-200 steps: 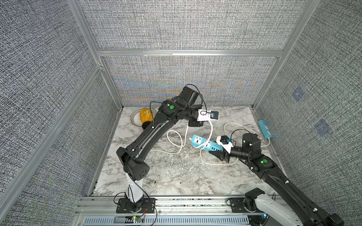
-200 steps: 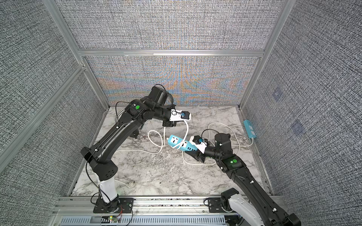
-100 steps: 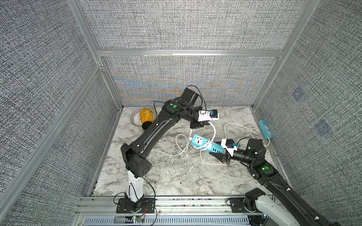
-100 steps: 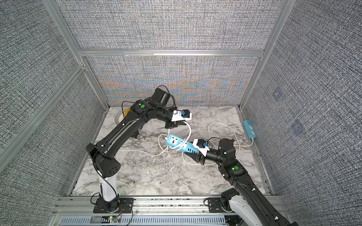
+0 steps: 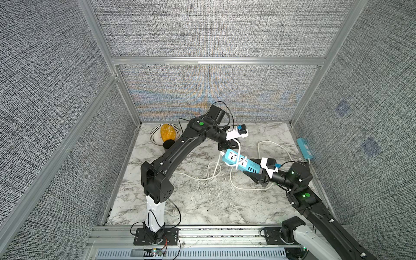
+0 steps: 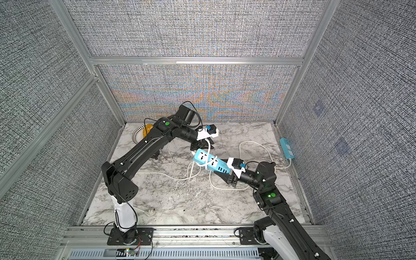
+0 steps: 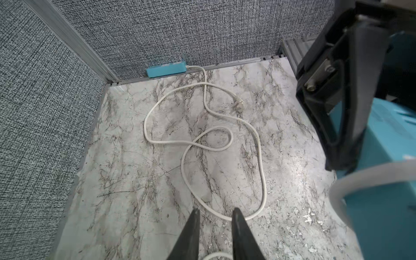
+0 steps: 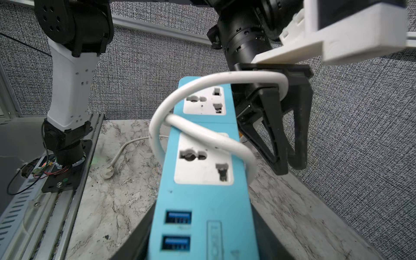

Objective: Wrap the cord around the power strip
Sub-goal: Wrap the power cord around the power strip.

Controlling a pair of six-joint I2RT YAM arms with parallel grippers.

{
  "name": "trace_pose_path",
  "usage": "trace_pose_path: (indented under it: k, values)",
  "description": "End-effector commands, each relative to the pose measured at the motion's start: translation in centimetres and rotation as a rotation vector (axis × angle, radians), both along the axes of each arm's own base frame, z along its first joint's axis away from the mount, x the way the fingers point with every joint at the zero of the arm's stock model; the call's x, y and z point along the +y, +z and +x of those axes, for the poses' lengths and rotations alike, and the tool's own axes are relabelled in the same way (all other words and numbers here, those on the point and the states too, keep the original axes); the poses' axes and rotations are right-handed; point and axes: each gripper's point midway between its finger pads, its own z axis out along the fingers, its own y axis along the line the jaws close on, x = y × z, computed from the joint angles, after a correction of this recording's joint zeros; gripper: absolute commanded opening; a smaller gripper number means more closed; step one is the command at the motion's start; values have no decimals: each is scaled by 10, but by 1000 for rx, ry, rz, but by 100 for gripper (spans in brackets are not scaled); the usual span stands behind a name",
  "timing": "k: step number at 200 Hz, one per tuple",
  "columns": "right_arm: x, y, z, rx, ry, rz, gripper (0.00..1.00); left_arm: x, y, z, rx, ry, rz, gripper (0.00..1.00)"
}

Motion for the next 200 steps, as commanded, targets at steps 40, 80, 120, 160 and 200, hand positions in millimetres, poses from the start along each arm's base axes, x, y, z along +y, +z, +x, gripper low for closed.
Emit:
trace_pose_path:
  k: [40,80,120,160,200]
  values:
    - [0,14,-7,-66,40,41,0,-16,13,0,129,-15,-134,30]
    - [-1,24,-23,-142,79,88,0,-21,16,1,185,-26,-162,30]
    - [-4,28,-25,-162,70,116,0,-24,-2,-2,275,-43,-114,29]
    - [-17,32,-21,-184,-6,187,0,-22,-15,-12,359,-76,-97,28]
    - [-29,37,-15,-208,-83,240,0,-21,-29,-21,452,-89,-96,27]
